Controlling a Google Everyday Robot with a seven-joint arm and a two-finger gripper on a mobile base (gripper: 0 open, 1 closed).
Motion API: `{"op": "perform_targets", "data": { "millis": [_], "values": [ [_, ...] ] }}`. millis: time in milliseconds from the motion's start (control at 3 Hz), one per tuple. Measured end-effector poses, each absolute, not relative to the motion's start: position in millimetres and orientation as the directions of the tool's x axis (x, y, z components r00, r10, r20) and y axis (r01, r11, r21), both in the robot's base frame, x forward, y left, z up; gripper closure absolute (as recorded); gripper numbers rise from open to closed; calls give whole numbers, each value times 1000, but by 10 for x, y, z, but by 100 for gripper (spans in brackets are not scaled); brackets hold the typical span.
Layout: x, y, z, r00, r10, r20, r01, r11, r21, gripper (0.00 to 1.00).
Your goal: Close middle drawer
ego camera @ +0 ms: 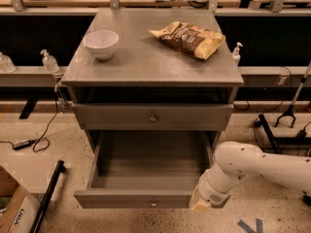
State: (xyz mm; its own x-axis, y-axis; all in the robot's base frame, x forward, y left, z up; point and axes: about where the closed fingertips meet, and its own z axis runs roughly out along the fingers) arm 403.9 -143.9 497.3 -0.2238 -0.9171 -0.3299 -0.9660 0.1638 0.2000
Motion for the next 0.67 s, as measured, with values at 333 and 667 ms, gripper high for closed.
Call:
{"op": "perform_targets", "data": {
  "millis": [333,667],
  "values": [
    [4040,-1439,4974,-224,-917,-330,-966,164,200,100],
    [4143,-1349,4631,-244,-852,-464,-963,154,222,100]
  ]
}}
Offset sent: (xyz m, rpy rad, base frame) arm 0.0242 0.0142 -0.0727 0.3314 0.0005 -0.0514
